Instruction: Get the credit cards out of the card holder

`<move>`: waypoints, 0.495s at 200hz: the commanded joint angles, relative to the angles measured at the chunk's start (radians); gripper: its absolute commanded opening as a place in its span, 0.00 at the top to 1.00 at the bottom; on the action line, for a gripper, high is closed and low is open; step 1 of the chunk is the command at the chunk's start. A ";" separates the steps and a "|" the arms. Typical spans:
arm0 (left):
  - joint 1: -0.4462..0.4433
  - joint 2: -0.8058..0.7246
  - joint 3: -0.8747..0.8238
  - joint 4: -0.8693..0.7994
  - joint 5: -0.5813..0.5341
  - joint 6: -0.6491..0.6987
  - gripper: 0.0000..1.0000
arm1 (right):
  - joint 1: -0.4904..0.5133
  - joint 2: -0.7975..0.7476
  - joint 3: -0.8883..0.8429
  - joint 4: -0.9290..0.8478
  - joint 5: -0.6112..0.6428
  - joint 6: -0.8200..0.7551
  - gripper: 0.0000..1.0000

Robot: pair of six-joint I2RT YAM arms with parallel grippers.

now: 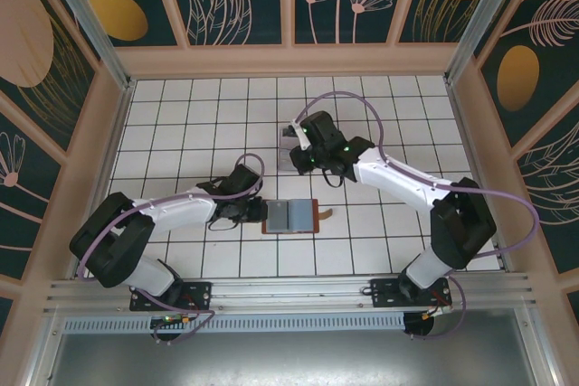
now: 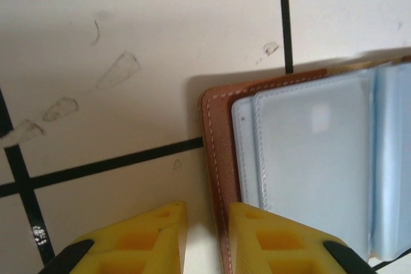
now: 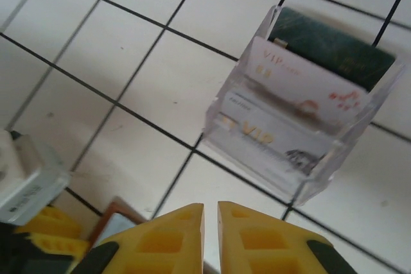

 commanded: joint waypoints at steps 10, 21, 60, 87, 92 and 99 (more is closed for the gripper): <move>0.009 -0.010 0.044 -0.008 -0.062 0.028 0.74 | 0.035 -0.059 -0.072 0.059 -0.037 0.286 0.86; 0.019 -0.017 0.049 -0.015 -0.066 0.034 0.74 | 0.044 -0.067 -0.095 0.067 -0.050 0.345 0.86; 0.075 -0.057 0.045 -0.035 -0.075 0.059 0.73 | 0.068 -0.052 -0.144 0.071 -0.123 0.519 0.89; 0.115 -0.090 0.039 -0.042 -0.080 0.077 0.73 | 0.092 -0.006 -0.154 0.074 -0.186 0.577 0.90; 0.122 -0.095 0.037 -0.044 -0.081 0.078 0.73 | 0.099 0.004 -0.155 0.077 -0.194 0.581 0.90; 0.130 -0.102 0.036 -0.045 -0.085 0.081 0.73 | 0.111 0.015 -0.154 0.077 -0.198 0.589 0.90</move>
